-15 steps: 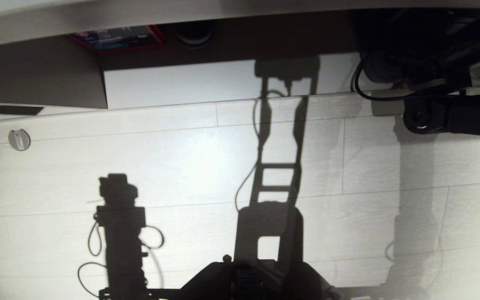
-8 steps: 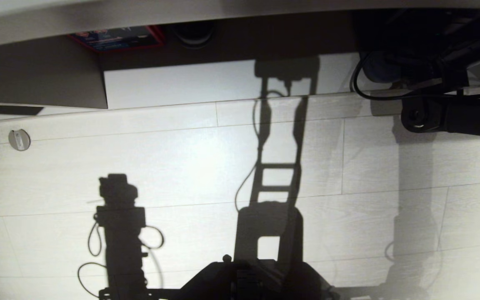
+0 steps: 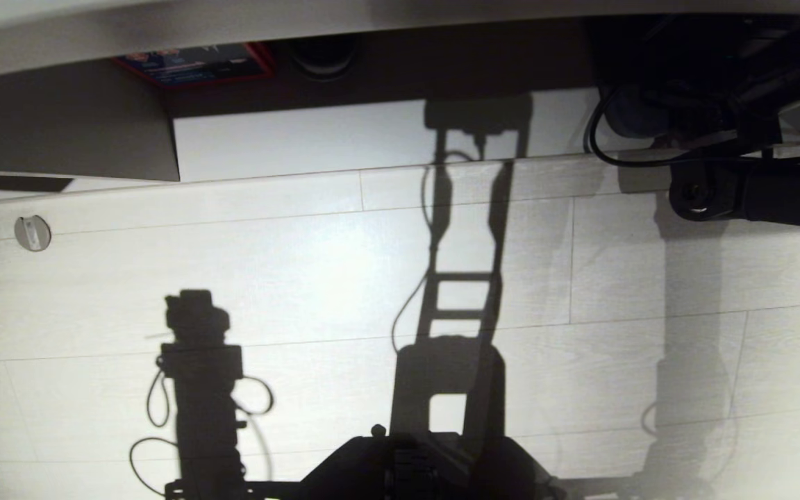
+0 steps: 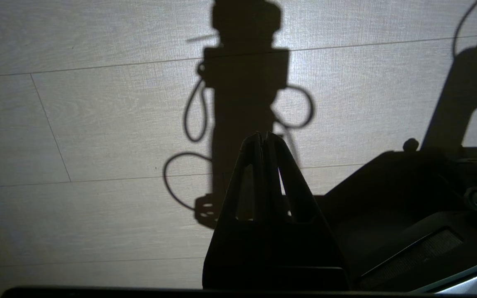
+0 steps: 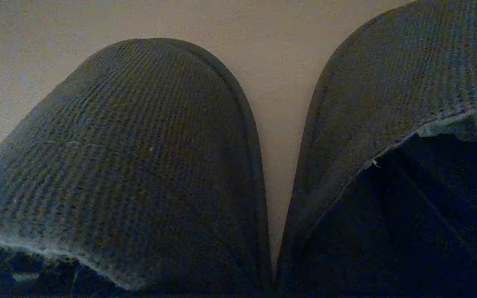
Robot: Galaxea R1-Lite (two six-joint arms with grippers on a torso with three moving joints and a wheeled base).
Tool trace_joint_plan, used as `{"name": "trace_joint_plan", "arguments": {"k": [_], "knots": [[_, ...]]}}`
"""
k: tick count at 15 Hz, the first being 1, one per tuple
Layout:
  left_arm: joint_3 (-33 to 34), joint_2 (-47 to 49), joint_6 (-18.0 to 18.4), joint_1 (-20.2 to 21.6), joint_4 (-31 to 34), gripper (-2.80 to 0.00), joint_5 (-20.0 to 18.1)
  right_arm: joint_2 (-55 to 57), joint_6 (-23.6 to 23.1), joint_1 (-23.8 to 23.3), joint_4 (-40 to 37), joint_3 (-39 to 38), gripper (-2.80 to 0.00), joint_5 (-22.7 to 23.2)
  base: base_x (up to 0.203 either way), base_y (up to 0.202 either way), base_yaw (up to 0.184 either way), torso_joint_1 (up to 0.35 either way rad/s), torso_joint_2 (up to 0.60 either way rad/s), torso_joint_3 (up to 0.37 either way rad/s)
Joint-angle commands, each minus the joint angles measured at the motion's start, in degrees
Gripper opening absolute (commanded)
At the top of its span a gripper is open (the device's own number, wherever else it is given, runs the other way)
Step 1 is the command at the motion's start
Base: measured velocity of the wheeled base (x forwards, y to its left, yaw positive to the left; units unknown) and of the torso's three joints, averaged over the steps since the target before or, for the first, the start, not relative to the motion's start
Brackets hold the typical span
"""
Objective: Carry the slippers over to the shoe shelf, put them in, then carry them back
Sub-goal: Pick up the slippers in the shoe cabinet
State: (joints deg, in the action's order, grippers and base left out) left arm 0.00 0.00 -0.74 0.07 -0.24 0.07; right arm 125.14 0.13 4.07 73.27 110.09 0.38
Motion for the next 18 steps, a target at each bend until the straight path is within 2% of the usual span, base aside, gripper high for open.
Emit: {"name": "trace_joint_plan", "arguments": {"k": [1,6,7,8,18], "knots": [[0.0,0.0,0.0,0.0,-0.1,-2.8,0.0,0.0,0.0,0.0,0.5,0.0,0.0,0.0,0.0,0.0,0.0,0.0,0.0,0.0],[0.0,0.1,0.0,0.0,0.0,-2.8,0.0,-0.3,0.1,-0.1,0.6,0.0,0.0,0.0,0.0,0.0,0.0,0.0,0.0,0.0],[0.0,0.1,0.0,0.0,0.0,-2.8,0.0,-0.4,0.1,-0.1,0.6,-0.1,-0.25,-0.1,0.0,0.0,0.0,0.0,0.0,0.0],[0.0,0.0,0.0,0.0,0.0,-2.8,0.0,-0.3,0.1,-0.1,0.6,-0.1,-2.8,-0.1,0.0,0.0,0.0,0.0,0.0,0.0],[0.0,0.0,0.0,0.0,0.0,-2.8,0.0,-0.5,0.1,-0.3,0.5,-0.1,-2.8,0.0,0.0,0.0,0.0,0.0,0.0,0.0]]}}
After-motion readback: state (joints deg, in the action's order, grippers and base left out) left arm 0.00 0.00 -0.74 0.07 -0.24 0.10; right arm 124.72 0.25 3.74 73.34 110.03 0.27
